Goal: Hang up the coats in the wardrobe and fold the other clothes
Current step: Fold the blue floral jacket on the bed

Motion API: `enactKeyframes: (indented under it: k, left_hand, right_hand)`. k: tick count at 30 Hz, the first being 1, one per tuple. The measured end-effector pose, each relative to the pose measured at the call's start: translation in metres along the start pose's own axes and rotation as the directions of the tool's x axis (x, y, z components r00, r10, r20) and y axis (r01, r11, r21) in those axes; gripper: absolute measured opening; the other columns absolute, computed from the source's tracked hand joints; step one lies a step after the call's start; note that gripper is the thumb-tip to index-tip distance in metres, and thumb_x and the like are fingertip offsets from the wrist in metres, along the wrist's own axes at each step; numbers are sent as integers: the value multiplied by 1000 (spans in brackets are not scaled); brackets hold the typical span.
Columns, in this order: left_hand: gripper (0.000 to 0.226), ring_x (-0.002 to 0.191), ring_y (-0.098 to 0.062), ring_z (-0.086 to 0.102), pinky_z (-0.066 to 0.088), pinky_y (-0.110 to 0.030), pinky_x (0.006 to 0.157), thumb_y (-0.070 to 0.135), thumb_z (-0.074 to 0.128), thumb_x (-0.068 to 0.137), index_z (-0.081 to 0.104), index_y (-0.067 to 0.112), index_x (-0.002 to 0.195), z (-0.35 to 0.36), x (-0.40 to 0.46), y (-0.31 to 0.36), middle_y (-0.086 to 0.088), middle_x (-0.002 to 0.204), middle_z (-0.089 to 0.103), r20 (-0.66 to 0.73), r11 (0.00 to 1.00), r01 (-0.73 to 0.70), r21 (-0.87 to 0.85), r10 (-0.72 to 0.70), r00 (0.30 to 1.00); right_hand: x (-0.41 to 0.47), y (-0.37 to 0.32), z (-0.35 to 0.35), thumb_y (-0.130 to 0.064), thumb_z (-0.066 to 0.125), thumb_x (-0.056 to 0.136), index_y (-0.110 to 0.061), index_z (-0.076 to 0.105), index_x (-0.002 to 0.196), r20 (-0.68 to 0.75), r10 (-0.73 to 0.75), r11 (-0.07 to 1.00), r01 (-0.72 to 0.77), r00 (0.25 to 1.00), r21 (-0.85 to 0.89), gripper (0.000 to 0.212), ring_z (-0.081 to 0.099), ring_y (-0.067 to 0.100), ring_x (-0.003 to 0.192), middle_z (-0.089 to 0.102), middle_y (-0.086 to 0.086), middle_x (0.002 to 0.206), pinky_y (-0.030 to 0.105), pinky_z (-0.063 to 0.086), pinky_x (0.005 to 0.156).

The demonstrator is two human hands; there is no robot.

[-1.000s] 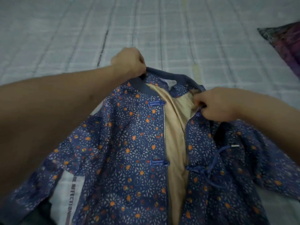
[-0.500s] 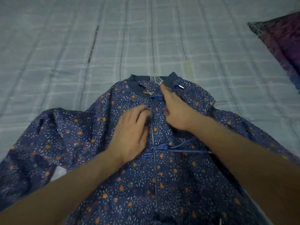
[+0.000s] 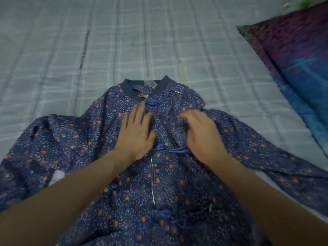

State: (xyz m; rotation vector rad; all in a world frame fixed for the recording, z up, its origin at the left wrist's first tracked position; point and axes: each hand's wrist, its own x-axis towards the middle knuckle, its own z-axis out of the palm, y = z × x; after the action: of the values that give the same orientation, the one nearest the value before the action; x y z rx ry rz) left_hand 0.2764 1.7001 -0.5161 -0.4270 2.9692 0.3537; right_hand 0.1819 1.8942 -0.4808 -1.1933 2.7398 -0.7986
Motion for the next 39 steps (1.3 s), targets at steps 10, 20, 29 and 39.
enactKeyframes:
  k: [10, 20, 29, 39]
  left_hand:
    - [57, 149, -20, -13, -3, -45, 121, 42, 26, 104, 3, 30, 155, 20, -8, 123, 5, 162, -14, 0, 990, -76, -116, 77, 997]
    - [75, 150, -30, 5, 9, -62, 116, 75, 7, 87, 13, 39, 153, 20, 66, 113, 3, 163, 9, 136, 963, 225, -151, -205, 969]
    - [59, 141, -37, 20, 9, -54, 117, 45, 37, 98, 34, 14, 147, 24, 81, 192, -15, 158, 20, -198, 984, 80, 157, -48, 979]
    - [58, 149, -32, -2, 4, -56, 118, 61, 24, 98, 7, 46, 152, 69, 95, 319, -1, 164, 1, 251, 989, -138, 52, 121, 960]
  right_hand:
    - [-151, 176, -128, -45, 58, 70, -29, 44, 127, 321, 746, 651, -537, 584, -537, 61, 52, 37, 116, 49, 12, 127, 49, 46, 95]
    - [-109, 286, -287, -5, 77, 68, -14, 51, 98, -321, 345, 631, -471, 882, -616, 40, 47, 43, 85, 38, 18, 94, 53, 48, 71]
    - [-160, 337, -246, 4, 71, 51, -1, 46, 137, -73, 319, 697, -286, 945, -658, 89, 47, 49, 103, 44, 30, 131, 58, 46, 83]
    - [-166, 336, -279, -43, 67, 78, -2, 70, 102, -366, 636, 737, -676, 679, 27, 47, 63, 33, 95, 68, 21, 95, 34, 44, 80]
